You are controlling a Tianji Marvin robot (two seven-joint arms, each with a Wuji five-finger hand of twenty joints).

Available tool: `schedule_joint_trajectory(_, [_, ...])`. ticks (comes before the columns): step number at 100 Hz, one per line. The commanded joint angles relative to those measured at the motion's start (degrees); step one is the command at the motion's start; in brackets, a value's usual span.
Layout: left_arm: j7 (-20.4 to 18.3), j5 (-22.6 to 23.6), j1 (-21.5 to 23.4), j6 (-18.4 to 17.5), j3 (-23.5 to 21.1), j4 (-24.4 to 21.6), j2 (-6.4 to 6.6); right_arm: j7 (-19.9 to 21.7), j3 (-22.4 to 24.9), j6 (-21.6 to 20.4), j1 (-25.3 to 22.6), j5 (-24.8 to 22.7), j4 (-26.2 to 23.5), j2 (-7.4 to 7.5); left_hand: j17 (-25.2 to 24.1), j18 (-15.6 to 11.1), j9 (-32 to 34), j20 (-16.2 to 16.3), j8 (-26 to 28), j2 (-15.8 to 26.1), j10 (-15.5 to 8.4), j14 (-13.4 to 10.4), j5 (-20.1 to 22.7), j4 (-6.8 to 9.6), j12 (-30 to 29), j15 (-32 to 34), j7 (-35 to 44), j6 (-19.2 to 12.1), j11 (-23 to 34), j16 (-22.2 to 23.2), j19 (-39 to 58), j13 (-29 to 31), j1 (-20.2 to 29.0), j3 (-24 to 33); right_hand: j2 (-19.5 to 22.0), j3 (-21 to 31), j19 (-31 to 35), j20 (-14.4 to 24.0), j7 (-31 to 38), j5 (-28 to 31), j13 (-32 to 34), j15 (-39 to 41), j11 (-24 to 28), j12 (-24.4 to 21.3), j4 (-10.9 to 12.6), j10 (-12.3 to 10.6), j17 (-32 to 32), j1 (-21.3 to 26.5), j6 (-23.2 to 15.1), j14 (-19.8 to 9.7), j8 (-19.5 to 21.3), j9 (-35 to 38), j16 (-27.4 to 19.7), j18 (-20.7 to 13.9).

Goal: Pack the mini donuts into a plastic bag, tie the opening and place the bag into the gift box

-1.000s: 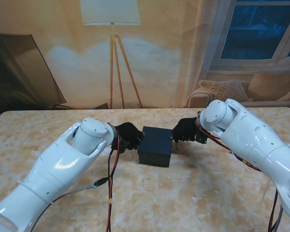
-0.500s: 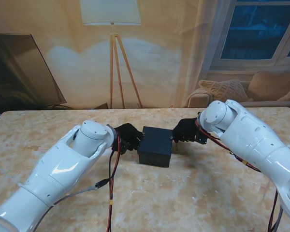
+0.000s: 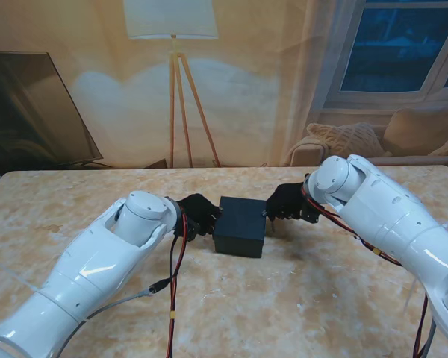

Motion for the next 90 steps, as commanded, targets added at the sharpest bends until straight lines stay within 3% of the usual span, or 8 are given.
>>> schedule_joint_trajectory(1, [-1.0,-0.4,0.3,-0.2,0.3,-0.7,-1.12,0.8,-0.3,0.0,-0.6,0.4,-0.7,-1.3,0.3,-0.9,-1.6,0.7,0.9,0.3,-4.4,0.2,2.5,1.35,-0.6,0.1,2.7,-11.6,0.7,0.2,0.2,0.3,-0.1,1.0,1.3,-0.6,2.3,-0.4,-2.1,-0.7,-0.4,-0.9,2.1,0.1,-0.3,-1.2,-0.1,0.8,-8.8,-3.6,-0.5,-0.7,-1.0,-0.1])
schedule_joint_trajectory(37, [-0.9,-0.4,0.4,-0.2,0.2,-0.5,-1.14,1.2,-0.8,0.1,-0.4,0.6,0.0,-1.39,-0.8,-1.1,-3.1,0.1,0.9,0.1,-4.4,0.4,1.8,1.27,-0.8,-0.6,2.3,-12.2,-0.2,0.0,-1.1,-1.0,-0.5,1.1,1.4,-0.9,2.3,-0.3,-1.9,-0.7,-0.5,-0.9,2.0,0.1,-0.3,-1.2,-0.2,0.8,-9.2,-3.4,-0.6,-0.8,-0.9,-0.1])
schedule_joint_trajectory(56, [-0.5,0.9,0.6,-0.7,0.1,-1.5,-0.86,1.0,1.0,0.6,-1.5,-0.4,-1.9,-0.44,-2.9,-3.1,-10.0,1.5,1.2,-0.3,-4.6,-1.7,-0.2,1.19,0.5,2.5,2.4,-13.8,-1.6,3.2,0.2,-3.5,-1.4,1.3,1.7,-1.5,2.1,-0.3,-1.4,-0.7,-1.0,-1.0,2.0,0.2,-0.5,-1.2,-0.6,0.6,-9.7,-3.3,0.0,-1.0,-0.9,0.0])
schedule_joint_trajectory(90, [-0.8,1.8,0.6,-1.0,-0.4,-2.3,-0.44,1.0,2.6,0.9,-2.4,-1.7,-3.1,0.44,-4.1,-3.6,-11.1,2.2,1.5,-0.4,-4.5,-1.6,-0.5,1.12,0.6,3.0,2.9,-14.1,-2.9,4.0,0.2,-4.7,-1.8,1.0,2.2,-2.7,2.1,-0.1,0.1,-0.4,-1.2,-0.9,2.1,0.4,-0.3,-1.0,-1.0,0.7,-10.6,-3.1,2.7,-1.2,-0.8,0.2])
